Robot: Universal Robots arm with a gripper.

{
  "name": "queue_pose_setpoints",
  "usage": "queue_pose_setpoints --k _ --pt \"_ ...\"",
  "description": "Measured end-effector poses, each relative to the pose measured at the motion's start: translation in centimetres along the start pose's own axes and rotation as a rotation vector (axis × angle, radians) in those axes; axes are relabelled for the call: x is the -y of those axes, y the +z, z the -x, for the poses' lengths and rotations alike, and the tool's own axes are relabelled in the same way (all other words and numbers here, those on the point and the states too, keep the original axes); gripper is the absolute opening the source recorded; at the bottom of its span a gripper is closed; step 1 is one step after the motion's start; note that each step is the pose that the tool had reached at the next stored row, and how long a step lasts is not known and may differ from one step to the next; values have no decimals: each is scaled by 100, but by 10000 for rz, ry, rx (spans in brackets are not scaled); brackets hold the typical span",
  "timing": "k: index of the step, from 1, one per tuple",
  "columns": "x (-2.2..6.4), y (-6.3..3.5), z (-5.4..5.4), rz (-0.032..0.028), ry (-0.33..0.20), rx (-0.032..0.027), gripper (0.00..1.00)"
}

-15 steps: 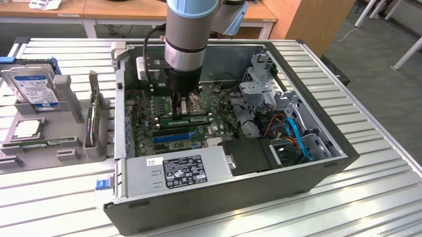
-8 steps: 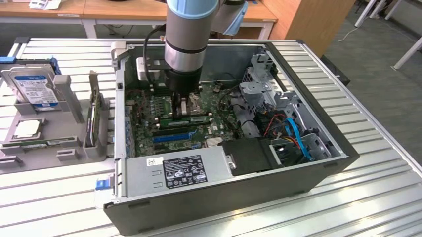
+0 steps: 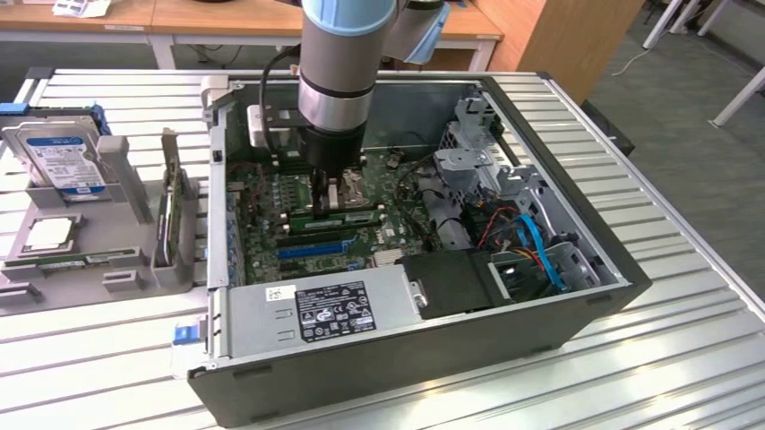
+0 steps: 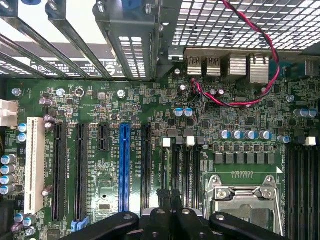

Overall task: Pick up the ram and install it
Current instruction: 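Press down the ram until it locks into place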

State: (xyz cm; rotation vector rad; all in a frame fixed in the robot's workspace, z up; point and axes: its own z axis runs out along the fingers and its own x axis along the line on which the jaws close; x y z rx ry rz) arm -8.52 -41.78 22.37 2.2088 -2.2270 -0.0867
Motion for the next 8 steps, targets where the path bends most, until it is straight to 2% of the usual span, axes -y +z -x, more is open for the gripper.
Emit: queue_pose_setpoints --k 8 --pt "1 10 0 -1 0 2 10"
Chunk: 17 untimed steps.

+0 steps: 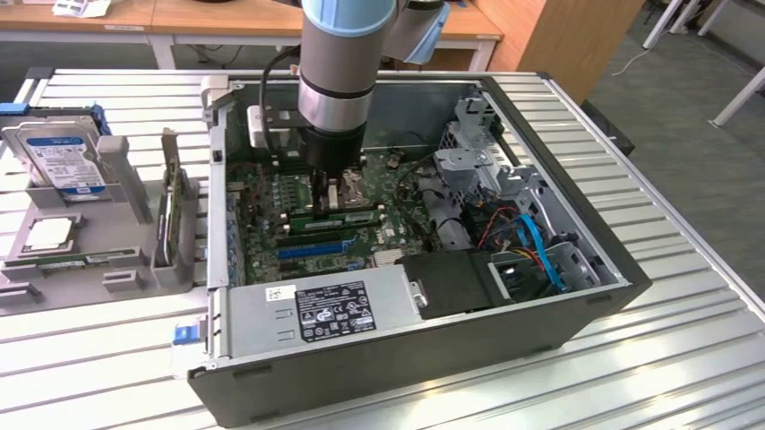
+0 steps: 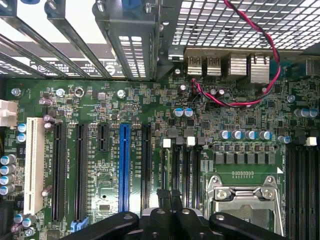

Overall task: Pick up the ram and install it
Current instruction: 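Press down the ram until it locks into place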

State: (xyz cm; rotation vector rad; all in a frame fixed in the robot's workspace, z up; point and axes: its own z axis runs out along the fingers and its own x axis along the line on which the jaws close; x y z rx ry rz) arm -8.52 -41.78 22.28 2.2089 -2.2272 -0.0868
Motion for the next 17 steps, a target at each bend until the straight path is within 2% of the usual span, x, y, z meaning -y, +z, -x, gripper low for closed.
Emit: queue_pose_setpoints --k 17 --pt "0 6 -1 1 0 -1 10"
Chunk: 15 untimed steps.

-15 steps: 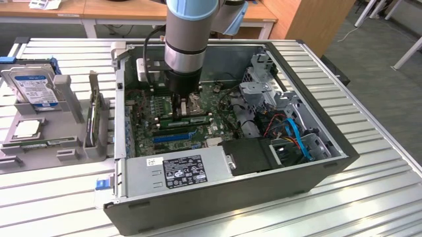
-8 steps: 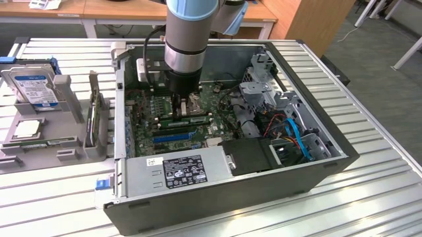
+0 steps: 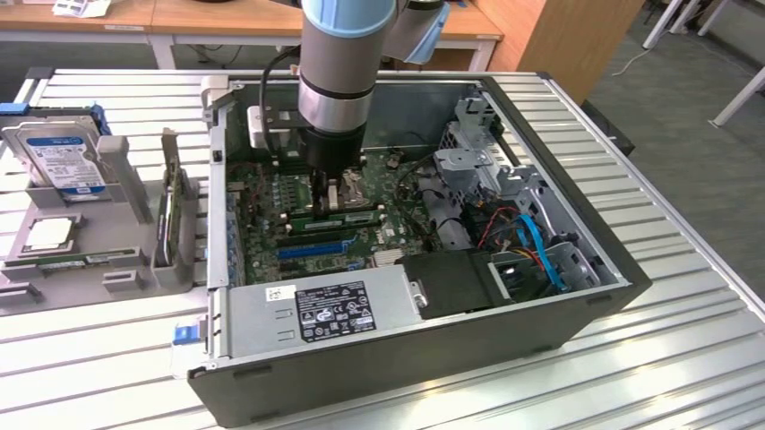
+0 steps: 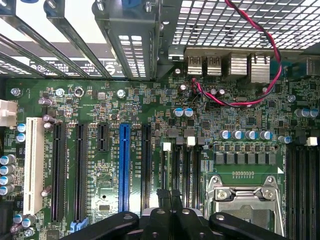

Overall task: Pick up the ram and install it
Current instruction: 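Press down the ram until it locks into place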

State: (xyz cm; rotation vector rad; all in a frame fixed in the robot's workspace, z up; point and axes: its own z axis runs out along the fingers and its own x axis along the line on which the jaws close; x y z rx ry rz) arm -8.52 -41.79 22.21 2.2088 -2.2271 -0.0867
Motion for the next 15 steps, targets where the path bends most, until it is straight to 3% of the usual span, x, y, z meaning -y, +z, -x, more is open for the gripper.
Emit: queue_pose_setpoints --k 4,15 --pt "1 -23 3 -11 -1 16 10" --pt "-15 -349 13 -1 0 2 10"
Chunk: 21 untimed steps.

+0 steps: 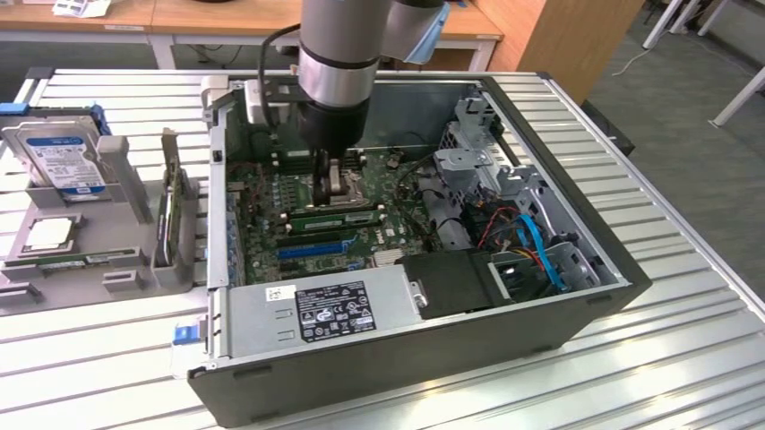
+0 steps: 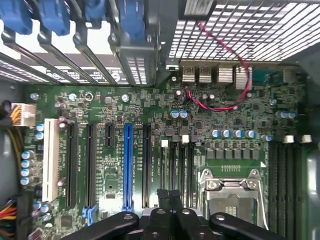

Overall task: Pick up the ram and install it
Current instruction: 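Press down the ram until it locks into place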

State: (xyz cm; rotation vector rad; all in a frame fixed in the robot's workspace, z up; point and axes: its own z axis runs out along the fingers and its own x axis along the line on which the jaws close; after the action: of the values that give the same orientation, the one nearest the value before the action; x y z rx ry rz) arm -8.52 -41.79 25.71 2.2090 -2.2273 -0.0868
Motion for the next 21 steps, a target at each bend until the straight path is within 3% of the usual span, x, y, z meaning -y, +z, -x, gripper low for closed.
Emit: queue_pose_setpoints --k 21 --pt "-18 -441 16 0 0 0 10"
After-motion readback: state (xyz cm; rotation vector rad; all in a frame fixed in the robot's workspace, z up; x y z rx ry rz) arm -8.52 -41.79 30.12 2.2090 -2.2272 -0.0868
